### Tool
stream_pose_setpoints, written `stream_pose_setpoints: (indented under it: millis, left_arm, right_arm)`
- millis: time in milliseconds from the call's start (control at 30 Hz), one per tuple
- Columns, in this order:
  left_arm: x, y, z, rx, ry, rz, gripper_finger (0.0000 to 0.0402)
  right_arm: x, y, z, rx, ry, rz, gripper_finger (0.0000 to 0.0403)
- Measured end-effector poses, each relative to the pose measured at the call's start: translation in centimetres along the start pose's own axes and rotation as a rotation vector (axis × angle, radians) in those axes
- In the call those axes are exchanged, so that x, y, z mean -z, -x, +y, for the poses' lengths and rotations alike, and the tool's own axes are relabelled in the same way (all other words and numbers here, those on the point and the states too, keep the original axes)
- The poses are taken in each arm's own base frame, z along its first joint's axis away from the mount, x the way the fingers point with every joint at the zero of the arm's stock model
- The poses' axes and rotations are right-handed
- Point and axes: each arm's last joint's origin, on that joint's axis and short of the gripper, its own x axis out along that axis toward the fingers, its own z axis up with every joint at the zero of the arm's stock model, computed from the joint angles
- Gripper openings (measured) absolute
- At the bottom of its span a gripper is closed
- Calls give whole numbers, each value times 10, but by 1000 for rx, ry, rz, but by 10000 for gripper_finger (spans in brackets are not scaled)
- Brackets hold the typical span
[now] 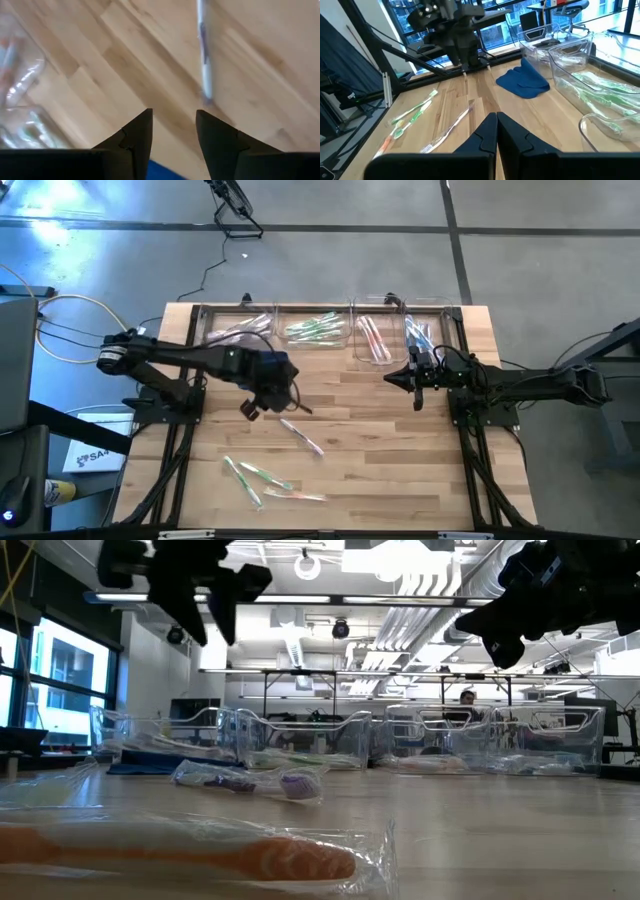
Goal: Pick & Place Toothbrushes
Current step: Put the violet toothbrush into the left transparent bin
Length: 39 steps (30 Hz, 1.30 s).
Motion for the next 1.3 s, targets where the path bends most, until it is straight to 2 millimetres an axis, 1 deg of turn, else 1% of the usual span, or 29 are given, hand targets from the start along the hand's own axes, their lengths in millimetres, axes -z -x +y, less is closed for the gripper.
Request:
stream_pose_setpoints:
  millis: [133,300,533,633,733,833,900,967,1200,1300]
  left_arm:
    - [-8,0,-7,5,14,-20,145]
    - [-15,-2,-4,-23,14,-84,145]
    - [-21,-3,0,-41,97,-155,145]
    - [-21,-4,-1,-4,93,-167,145]
    - [-22,-10,-2,34,48,-169,145]
    - [-26,-24,-1,65,11,-174,145]
    - [-22,-39,-4,113,7,-112,145]
    - [-22,-55,-5,142,0,-77,145]
    - [-19,-101,-9,244,-2,42,145]
    - [-20,-114,-10,258,-12,50,145]
  right_arm:
    - [0,0,0,0,1,0,2]
    - [0,0,0,0,1,0,2]
    - [0,0,0,0,1,1,2]
    - [0,0,0,0,1,1,2]
    - [0,0,0,0,4,1,2]
    - [1,0,0,1,4,5,2]
    - [1,0,0,2,4,7,2]
    - [1,0,0,2,3,12,2]
    - [2,-1,-1,6,0,22,2]
    - [3,-1,-1,8,-1,27,2]
